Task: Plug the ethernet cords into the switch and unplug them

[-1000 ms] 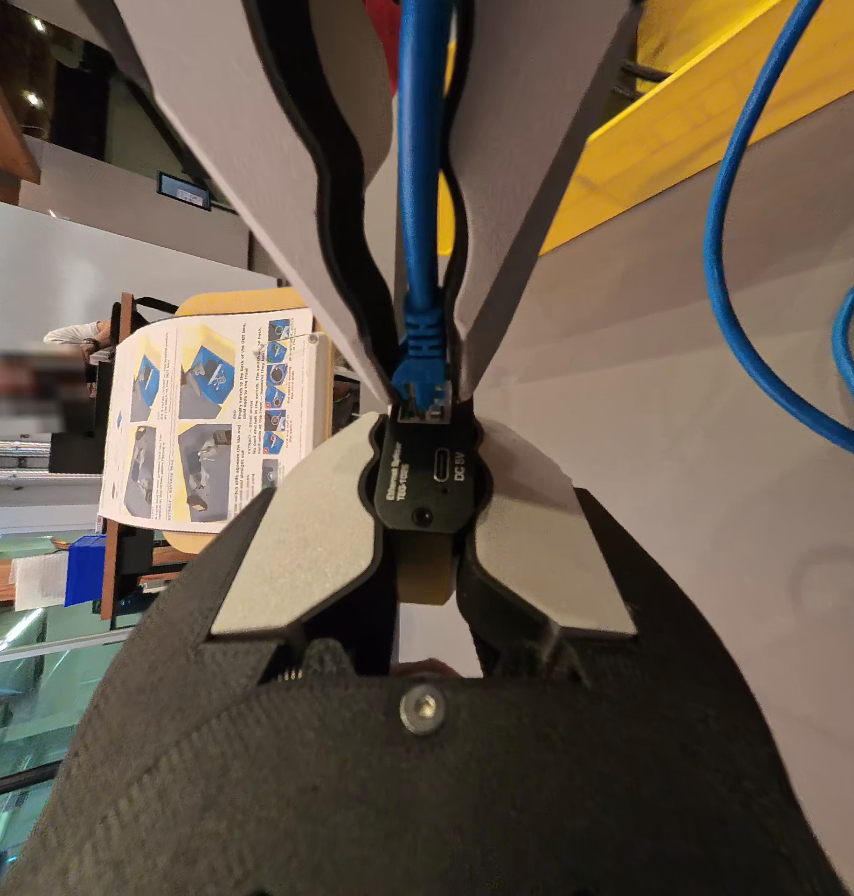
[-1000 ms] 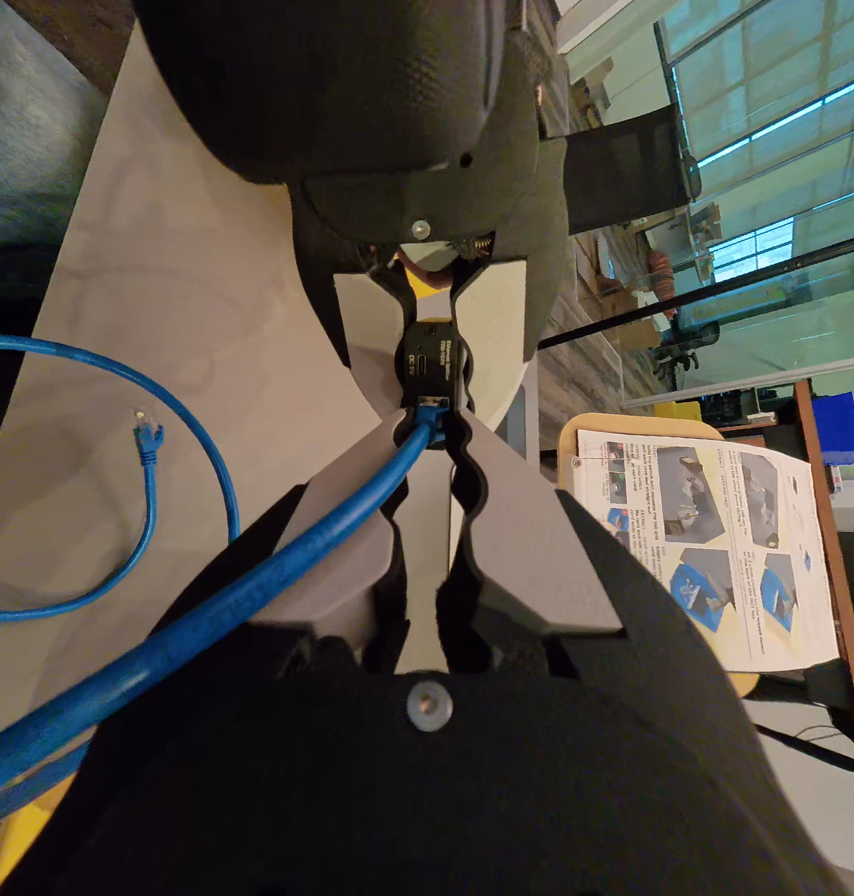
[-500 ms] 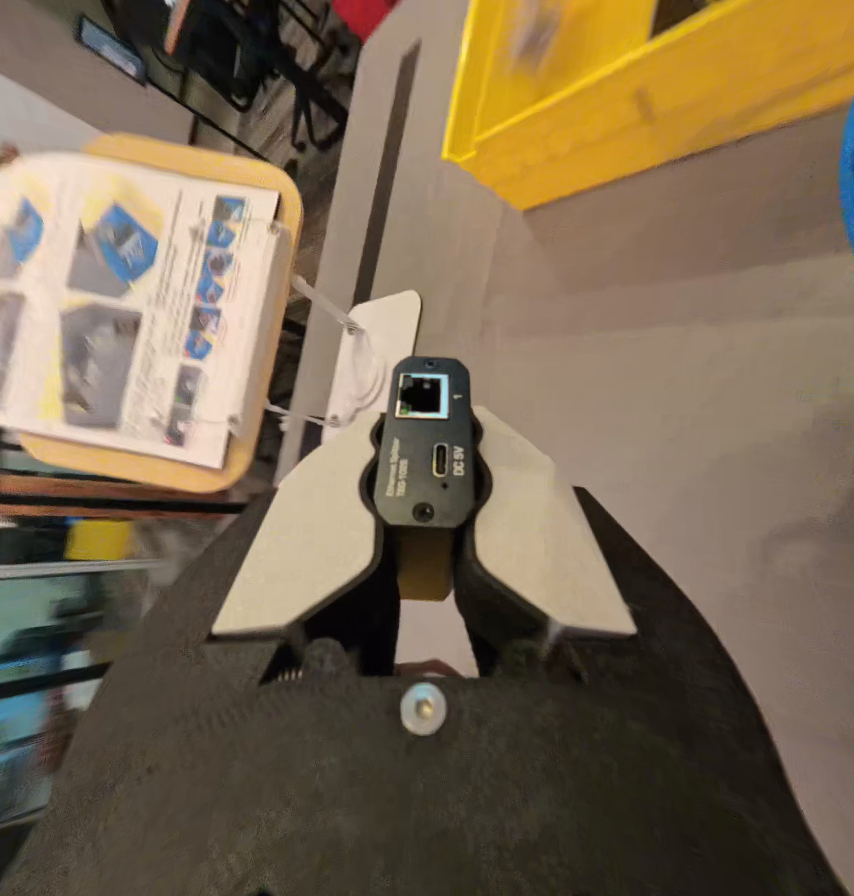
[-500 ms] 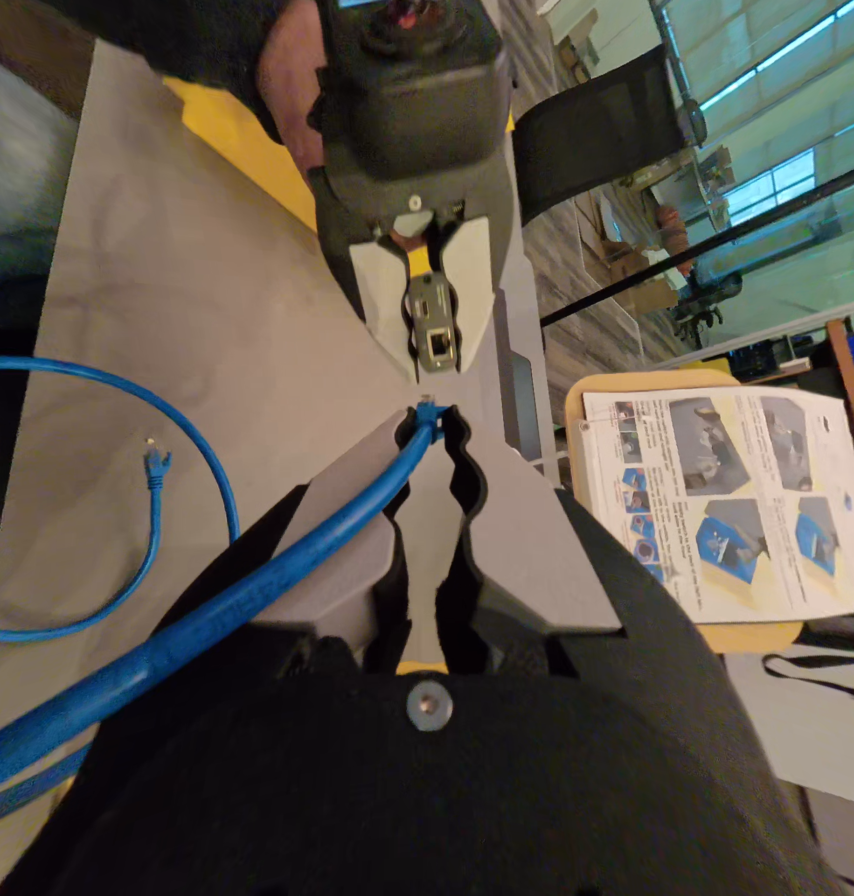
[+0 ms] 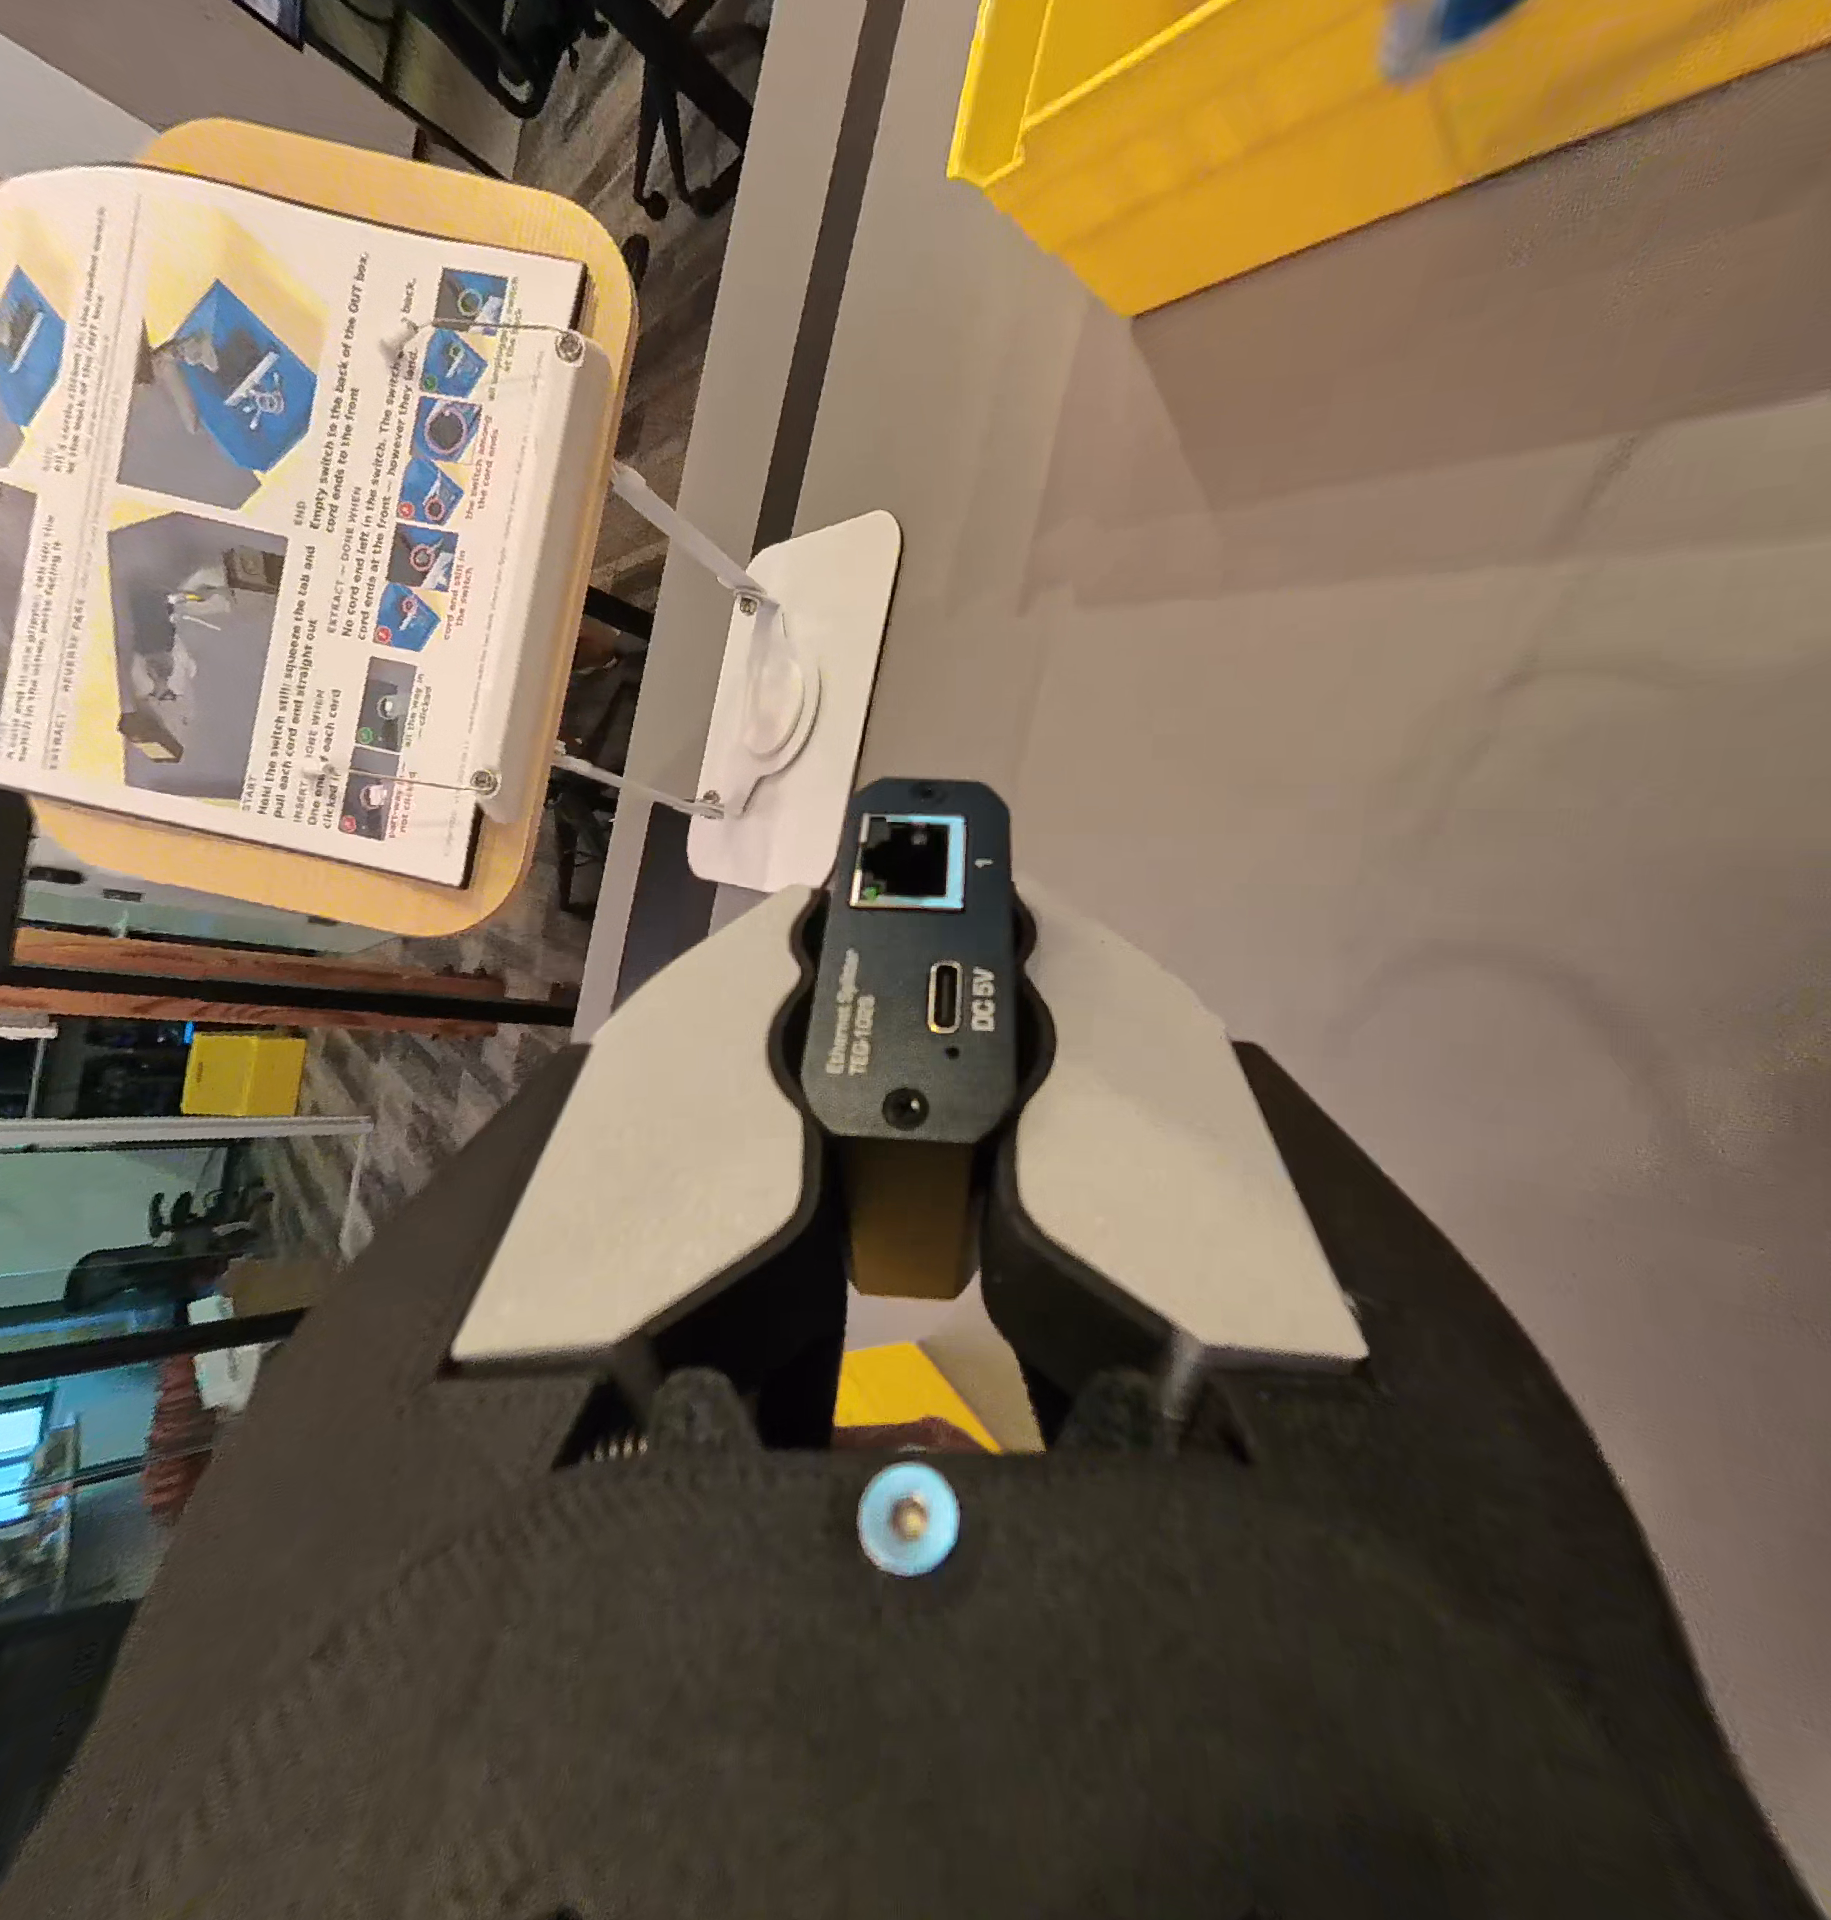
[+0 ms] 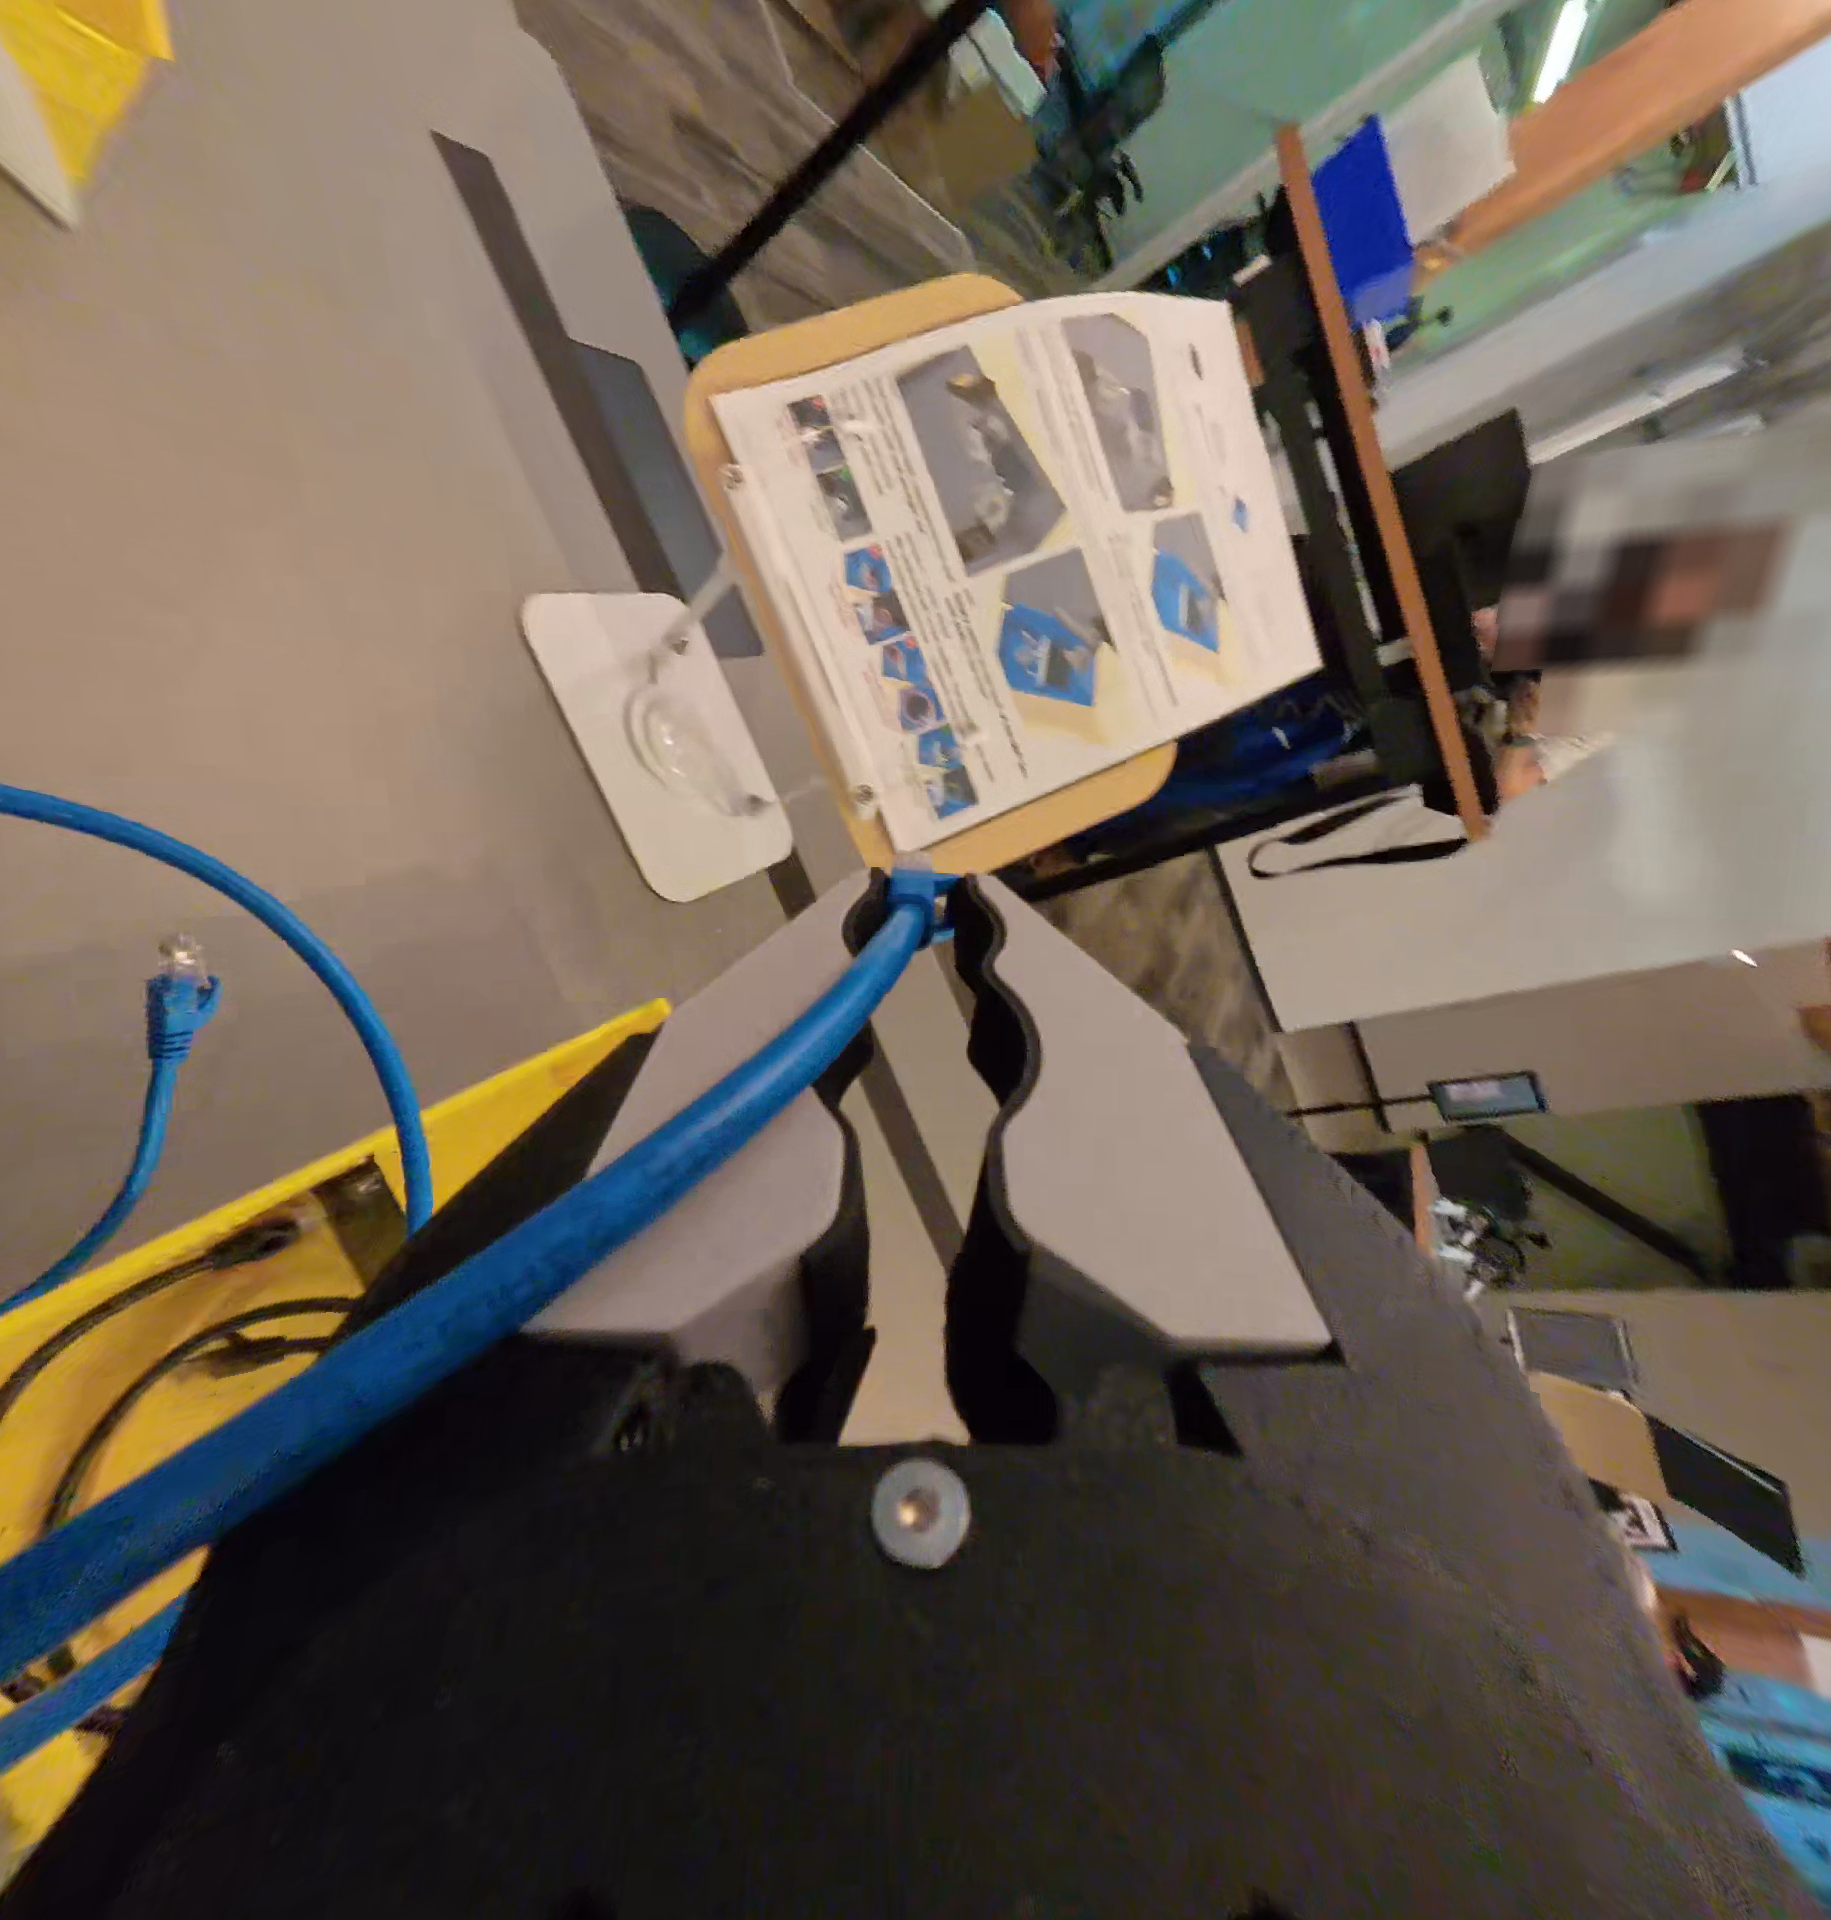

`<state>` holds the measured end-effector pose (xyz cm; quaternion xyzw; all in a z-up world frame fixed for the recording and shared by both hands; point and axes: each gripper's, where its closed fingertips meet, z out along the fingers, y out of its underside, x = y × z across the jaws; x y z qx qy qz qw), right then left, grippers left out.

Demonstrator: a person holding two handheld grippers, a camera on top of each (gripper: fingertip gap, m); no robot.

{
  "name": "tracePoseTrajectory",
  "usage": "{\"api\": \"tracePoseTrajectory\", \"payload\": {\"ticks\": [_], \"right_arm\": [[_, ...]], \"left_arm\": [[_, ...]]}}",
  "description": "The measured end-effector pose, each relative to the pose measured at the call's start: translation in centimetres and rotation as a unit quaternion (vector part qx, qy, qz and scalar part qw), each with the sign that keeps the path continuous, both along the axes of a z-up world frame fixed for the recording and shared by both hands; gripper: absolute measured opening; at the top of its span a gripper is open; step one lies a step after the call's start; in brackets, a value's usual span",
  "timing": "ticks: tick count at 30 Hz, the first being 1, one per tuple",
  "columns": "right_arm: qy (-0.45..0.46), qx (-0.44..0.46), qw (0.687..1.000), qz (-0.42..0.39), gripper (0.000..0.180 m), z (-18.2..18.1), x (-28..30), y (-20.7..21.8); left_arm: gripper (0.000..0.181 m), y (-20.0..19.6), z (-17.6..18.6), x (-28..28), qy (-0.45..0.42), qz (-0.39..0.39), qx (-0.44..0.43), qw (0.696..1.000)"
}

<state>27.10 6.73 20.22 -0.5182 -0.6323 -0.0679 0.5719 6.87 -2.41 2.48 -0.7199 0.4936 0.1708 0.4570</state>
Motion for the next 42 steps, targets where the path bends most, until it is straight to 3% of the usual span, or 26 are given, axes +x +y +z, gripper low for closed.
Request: {"api": "tracePoseTrajectory", "payload": {"ticks": [7,10,13,17,24,29,30,33,36,38,40,42], "right_arm": [[0.016,0.089,0.985,-0.150,0.011,7.3,7.3,2.8],[-0.008,0.095,0.973,-0.212,0.011,7.0,10.1,3.4],[-0.050,0.077,0.961,-0.261,0.011,3.4,11.8,4.4],[-0.114,0.016,0.943,-0.313,0.012,-4.8,13.3,5.5],[-0.133,-0.089,0.932,-0.327,0.012,-18.8,13.6,6.9],[-0.196,-0.154,0.911,-0.328,0.018,-25.0,14.0,7.4],[-0.225,-0.173,0.903,-0.322,0.030,-26.1,14.1,7.1],[-0.279,-0.197,0.898,-0.277,0.030,-27.4,13.5,6.4],[-0.333,-0.231,0.882,-0.238,0.050,-26.8,13.7,5.7],[-0.357,-0.239,0.876,-0.220,0.053,-25.8,13.7,5.7],[-0.381,-0.281,0.856,-0.208,0.072,-25.3,14.1,4.8],[-0.391,-0.295,0.848,-0.201,0.075,-24.5,14.2,4.7]], "left_arm": [[0.031,-0.6,0.3,-0.8,-0.010,0.013,0.005,1.000],[0.031,-1.0,0.0,-0.9,-0.010,0.012,0.001,1.000],[0.032,-1.3,-0.6,-1.0,-0.009,0.010,-0.005,1.000],[0.031,-1.6,-1.5,-1.0,-0.006,0.007,-0.012,1.000],[0.032,-2.1,-2.3,-1.0,-0.009,0.004,-0.023,1.000],[0.032,-2.3,-3.0,-0.8,-0.007,0.001,-0.033,0.999],[0.032,-2.3,-3.1,-0.8,-0.006,0.002,-0.035,0.999],[0.032,-2.4,-3.5,-0.7,-0.005,0.000,-0.043,0.999],[0.032,-2.4,-3.8,-0.7,-0.003,-0.003,-0.050,0.999],[0.032,-2.4,-4.0,-0.6,-0.002,-0.004,-0.052,0.999],[0.032,-2.4,-4.1,-0.6,-0.002,-0.004,-0.053,0.999],[0.032,-2.4,-4.1,-0.6,-0.004,-0.003,-0.054,0.999]]}}
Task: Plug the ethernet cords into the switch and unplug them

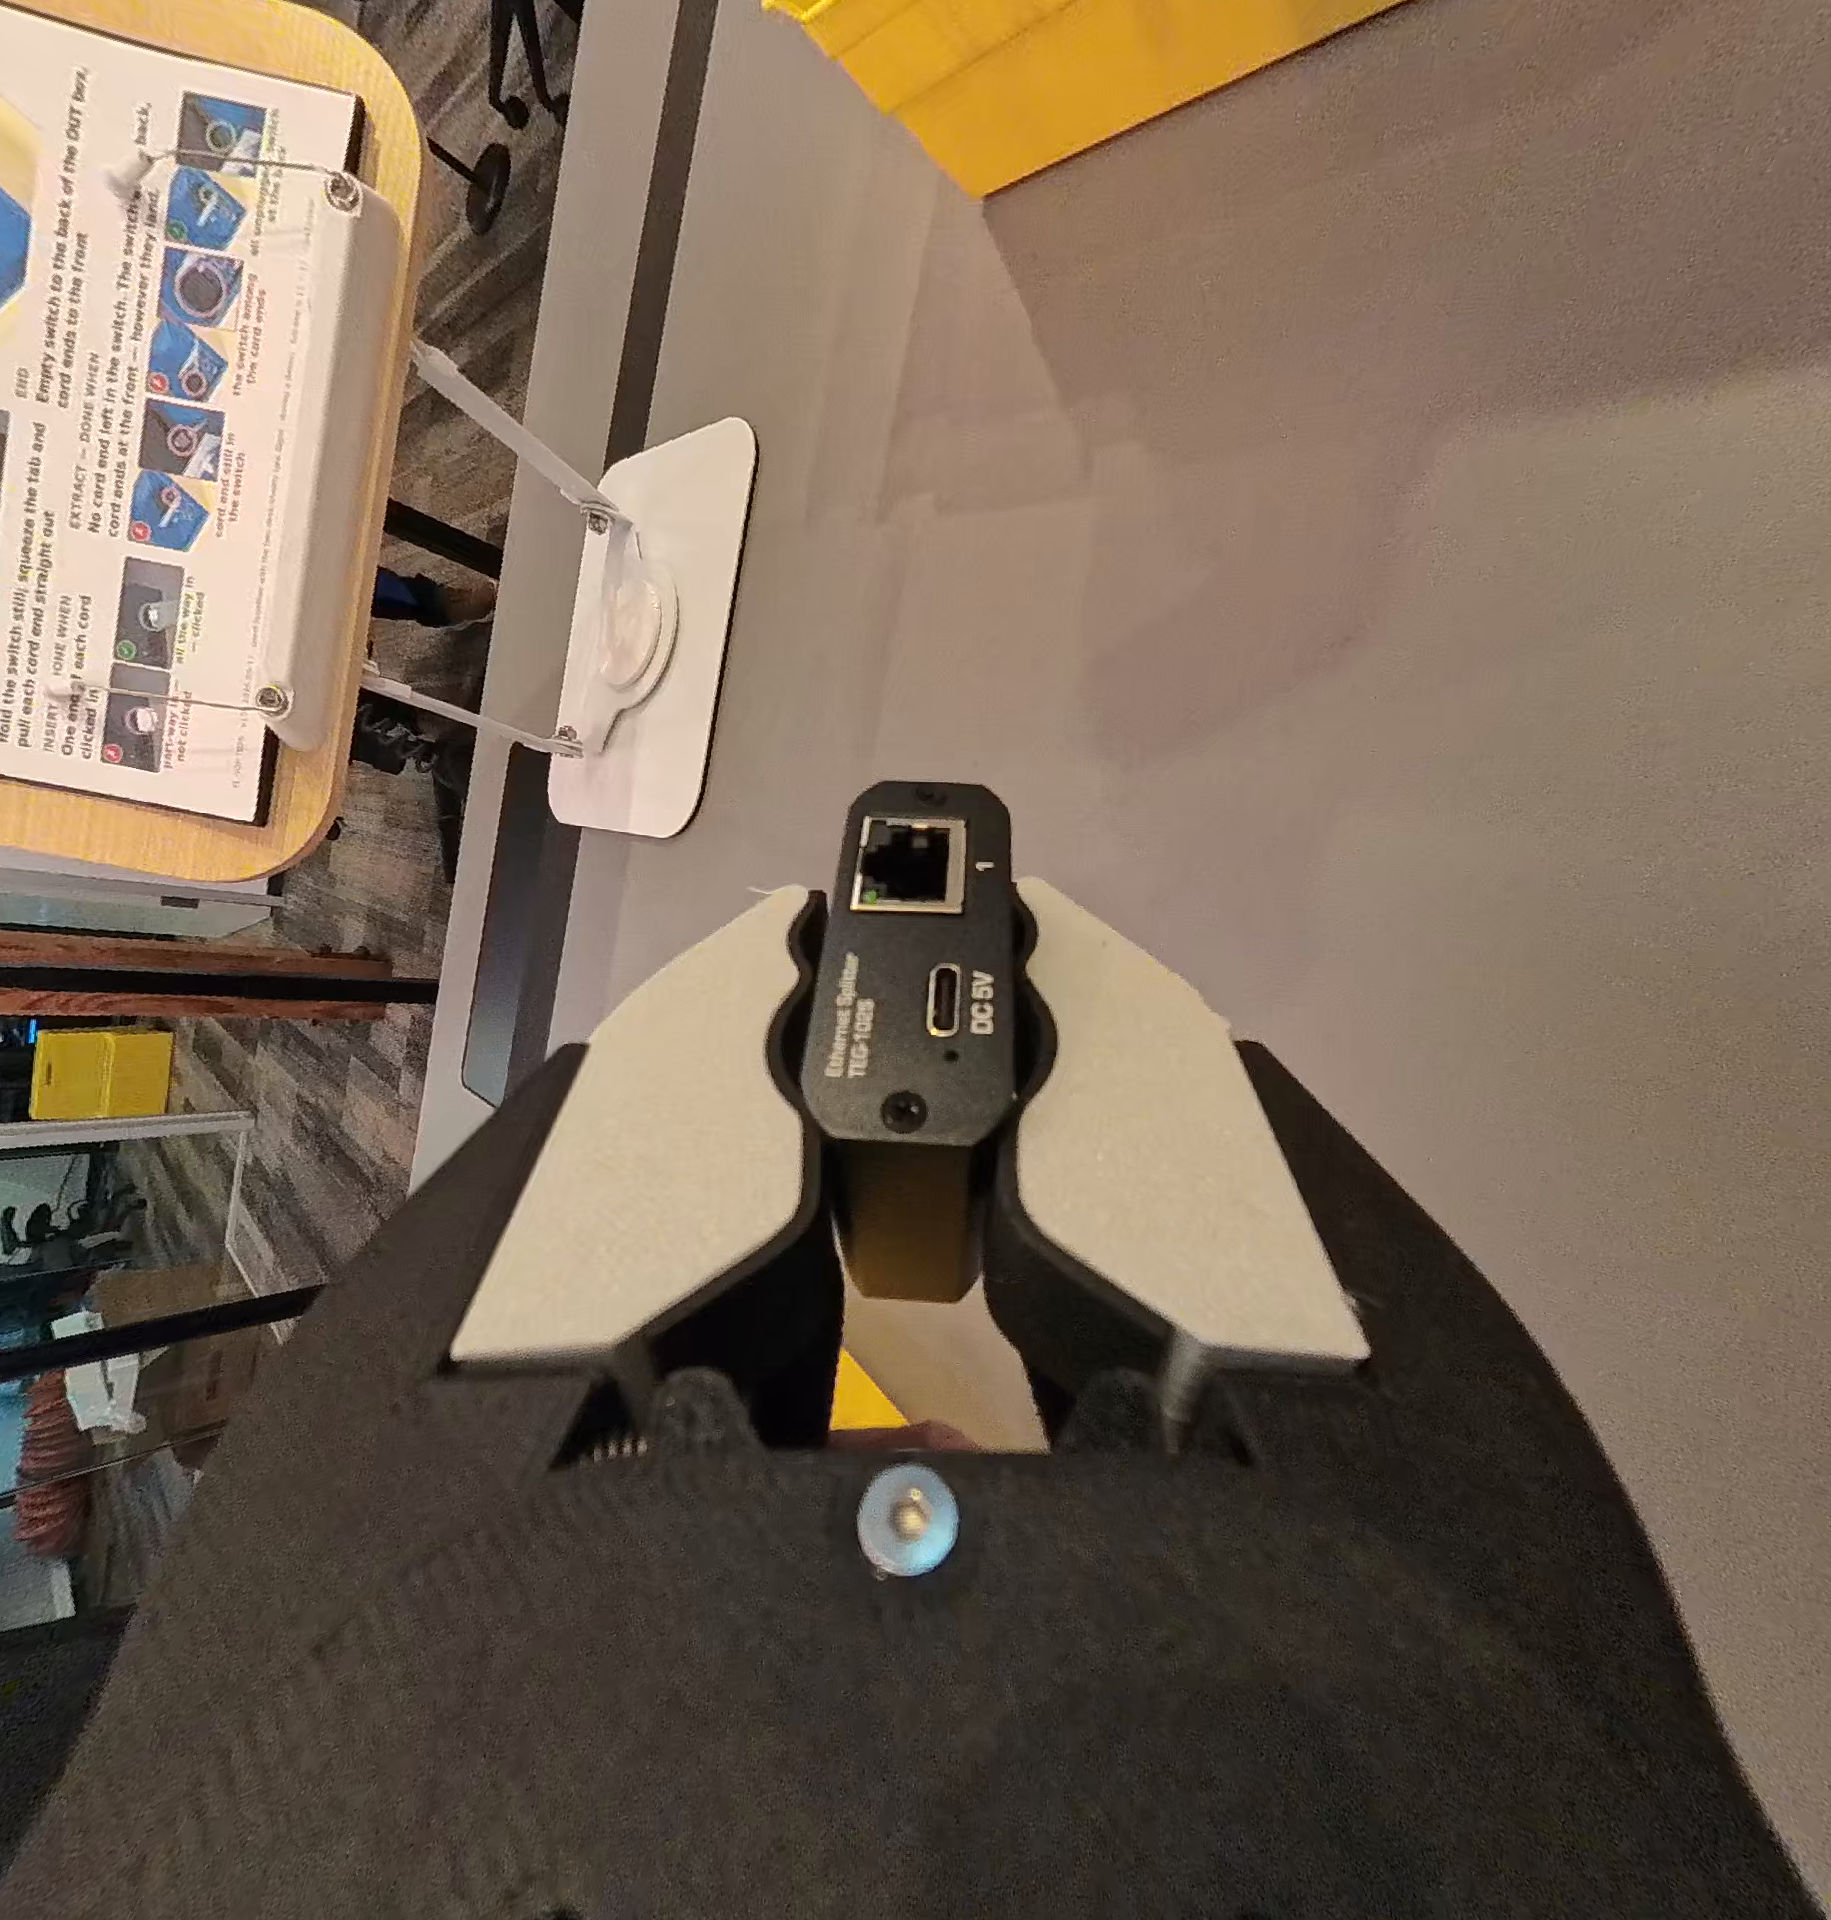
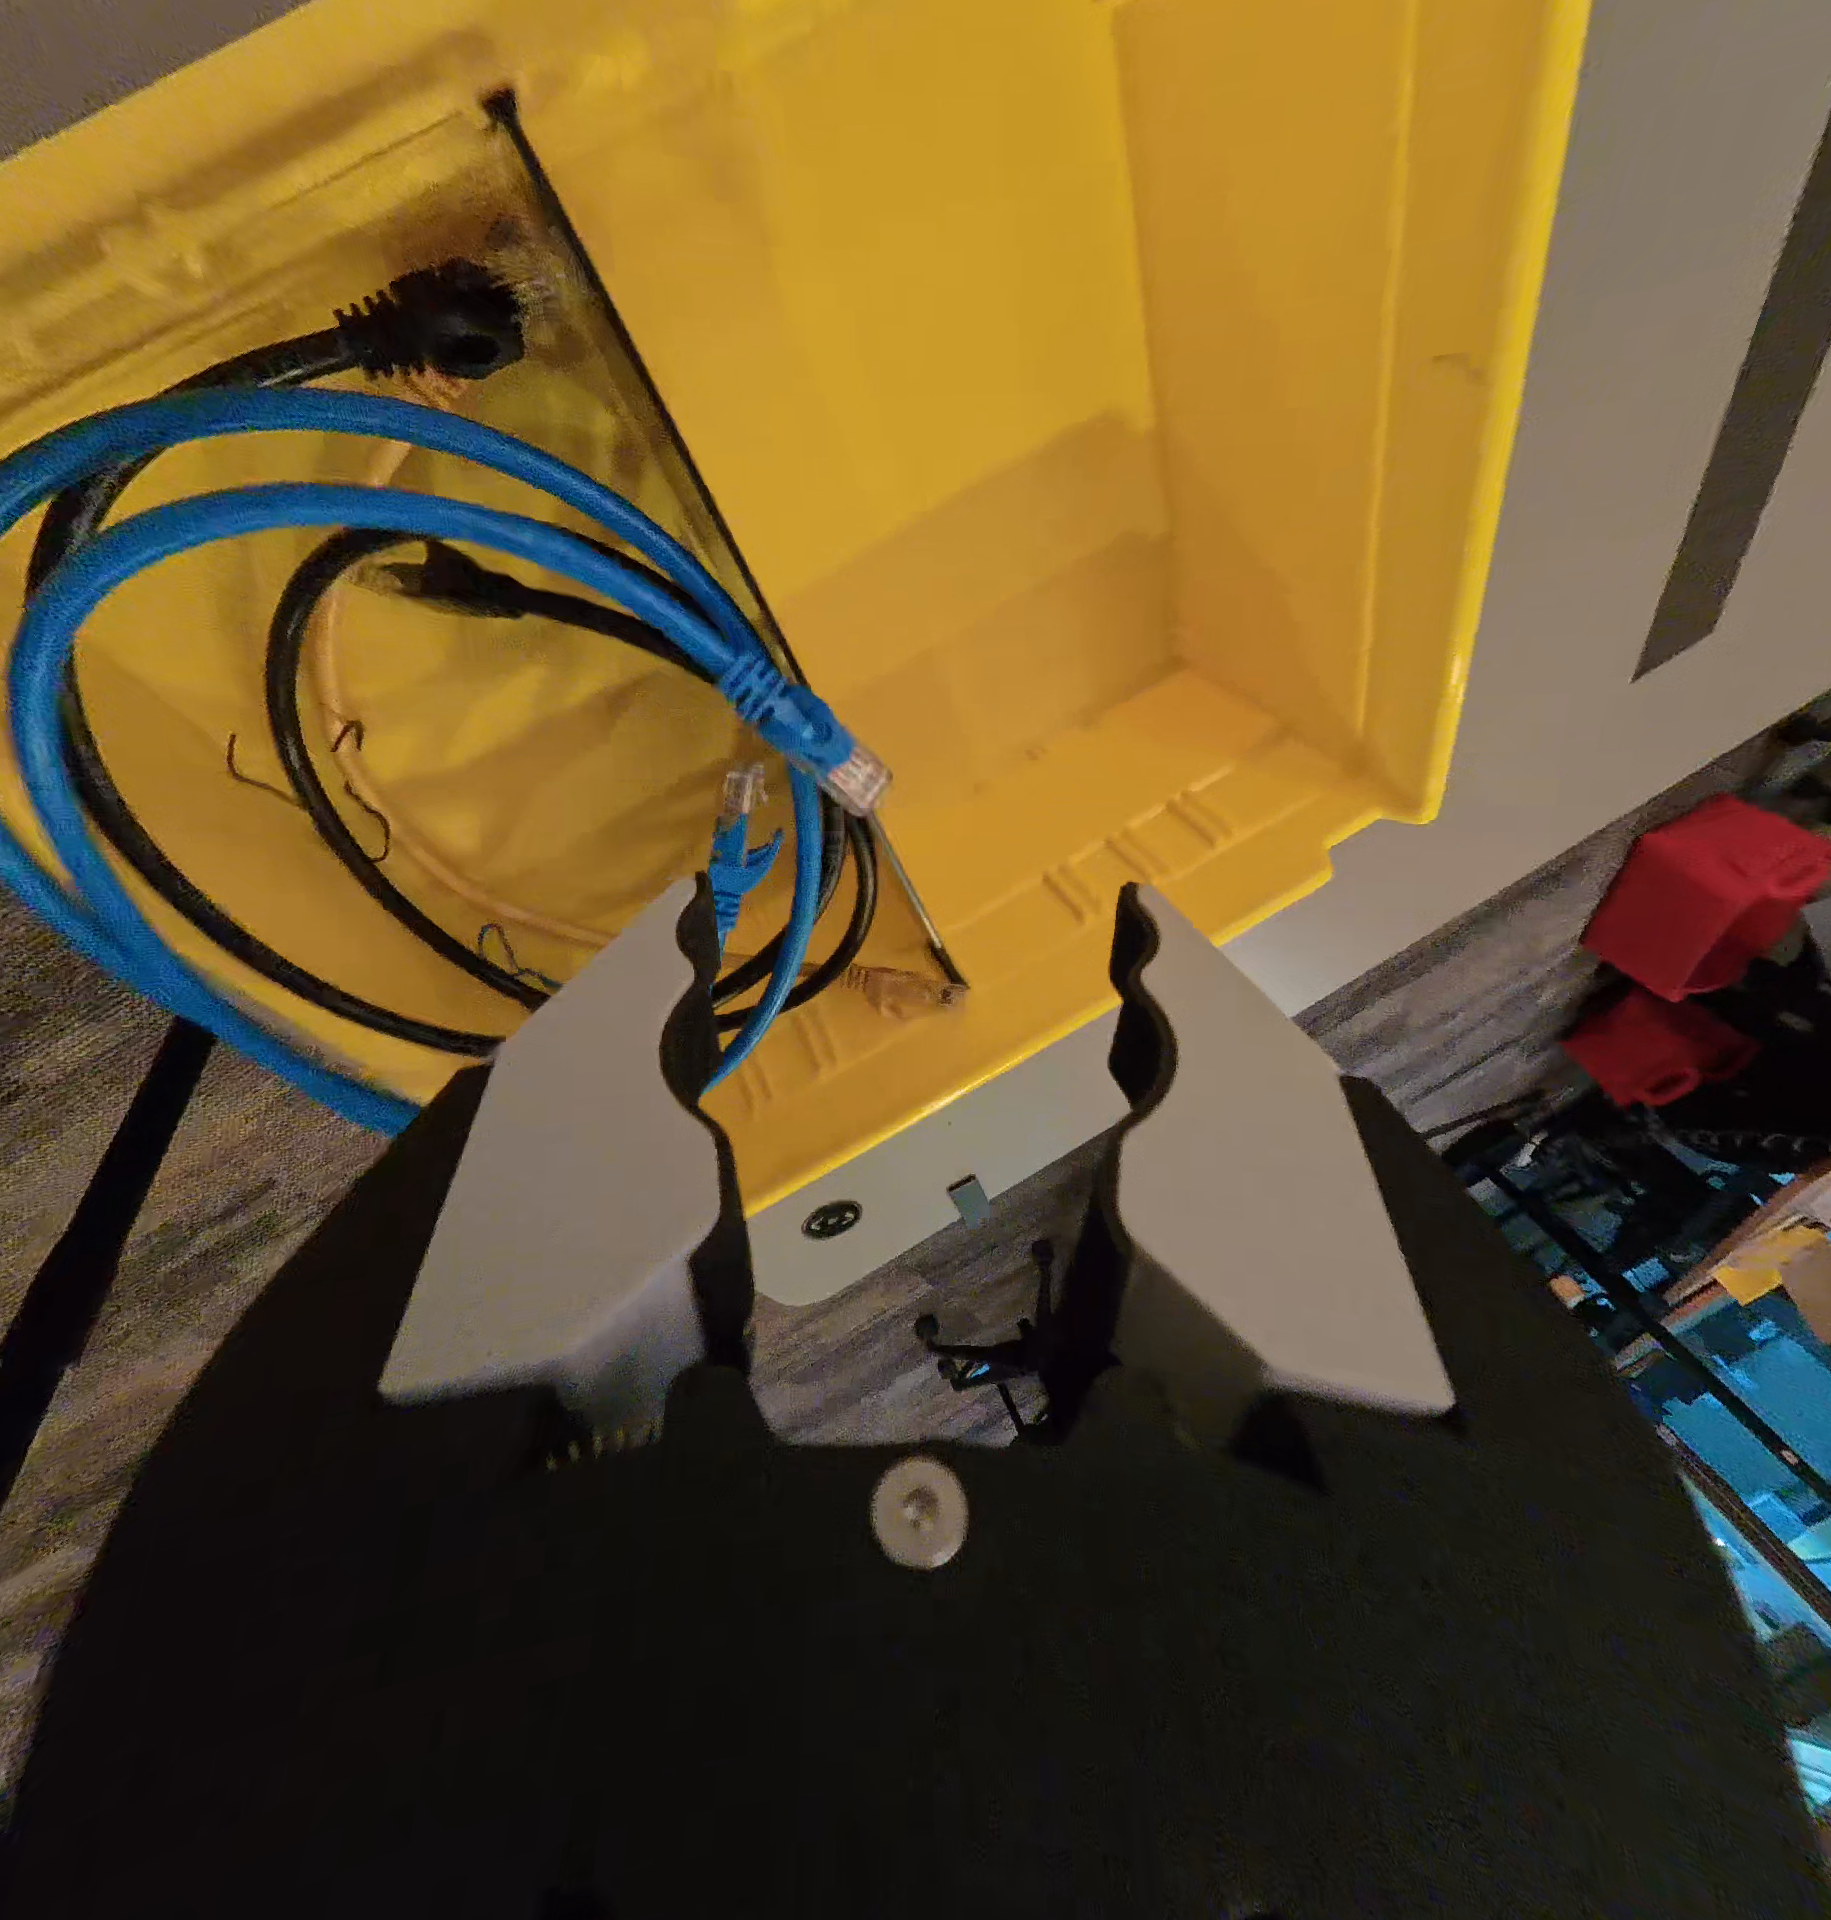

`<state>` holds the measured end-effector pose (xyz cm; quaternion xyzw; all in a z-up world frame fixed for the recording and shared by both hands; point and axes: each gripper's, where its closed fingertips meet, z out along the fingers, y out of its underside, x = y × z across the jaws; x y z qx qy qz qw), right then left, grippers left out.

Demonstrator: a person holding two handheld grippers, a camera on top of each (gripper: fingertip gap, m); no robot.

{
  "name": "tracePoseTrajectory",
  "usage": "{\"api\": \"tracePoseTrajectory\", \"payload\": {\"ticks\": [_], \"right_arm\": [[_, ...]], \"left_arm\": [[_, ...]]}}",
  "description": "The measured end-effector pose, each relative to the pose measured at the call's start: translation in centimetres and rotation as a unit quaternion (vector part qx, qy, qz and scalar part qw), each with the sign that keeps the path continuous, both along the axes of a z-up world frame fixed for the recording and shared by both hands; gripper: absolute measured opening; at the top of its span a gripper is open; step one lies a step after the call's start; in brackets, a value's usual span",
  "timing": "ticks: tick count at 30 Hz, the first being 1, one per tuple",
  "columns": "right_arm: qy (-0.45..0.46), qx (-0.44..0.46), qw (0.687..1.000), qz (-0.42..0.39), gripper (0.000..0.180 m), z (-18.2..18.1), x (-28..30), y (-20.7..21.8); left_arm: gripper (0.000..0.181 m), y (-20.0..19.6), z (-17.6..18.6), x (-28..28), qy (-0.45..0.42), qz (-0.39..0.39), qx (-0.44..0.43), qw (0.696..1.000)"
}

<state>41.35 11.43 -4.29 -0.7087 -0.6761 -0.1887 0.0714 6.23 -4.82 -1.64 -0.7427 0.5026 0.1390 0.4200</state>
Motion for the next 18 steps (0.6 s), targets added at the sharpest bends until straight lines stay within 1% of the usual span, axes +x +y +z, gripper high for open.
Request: {"api": "tracePoseTrajectory", "payload": {"ticks": [1,2,3,4,5,7,8,10,11,13,15,17,18], "right_arm": [[-0.016,-0.024,1.000,-0.004,0.076,0.1,0.5,-0.6],[-0.033,-0.026,0.999,-0.004,0.077,0.6,1.1,-0.6],[-0.031,-0.009,0.999,-0.004,0.078,1.4,1.2,-0.1],[-0.003,0.001,1.000,-0.005,0.075,2.4,0.5,-0.1],[0.041,0.008,0.999,0.005,0.067,3.4,-0.9,-0.6],[0.167,0.018,0.983,0.071,0.059,5.8,-6.1,-2.9],[0.232,0.004,0.966,0.114,0.057,6.8,-9.2,-5.1],[0.352,-0.004,0.911,0.213,0.054,9.3,-15.6,-10.1],[0.397,-0.013,0.882,0.255,0.051,10.3,-18.3,-12.9],[0.444,0.010,0.839,0.314,0.045,11.6,-22.3,-16.6],[0.457,0.023,0.817,0.350,0.042,12.0,-25.1,-19.0],[0.476,0.001,0.797,0.371,0.037,12.0,-27.2,-20.9],[0.472,-0.006,0.799,0.373,0.035,11.5,-28.0,-21.2]], "left_arm": [[0.032,0.0,0.0,0.0,-0.002,0.000,-0.001,1.000],[0.032,0.0,0.1,0.0,-0.006,0.000,0.002,1.000],[0.032,0.1,0.2,0.0,-0.011,0.000,0.005,1.000],[0.032,0.0,0.4,0.1,-0.015,-0.002,0.008,1.000],[0.032,0.0,0.8,0.2,-0.025,-0.006,0.014,1.000],[0.032,-0.3,1.6,1.1,-0.061,-0.029,0.017,0.998],[0.032,-0.5,2.1,1.7,-0.080,-0.044,0.021,0.996],[0.032,-0.9,2.9,2.7,-0.106,-0.061,0.021,0.992],[0.032,-1.1,3.2,3.2,-0.117,-0.071,0.016,0.990],[0.032,-1.6,3.9,4.1,-0.129,-0.085,0.019,0.988],[0.032,-2.2,4.3,4.6,-0.134,-0.093,0.016,0.986],[0.031,-2.5,4.5,4.8,-0.123,-0.092,0.017,0.988],[0.032,-2.7,4.6,4.8,-0.117,-0.093,0.020,0.989]]}}
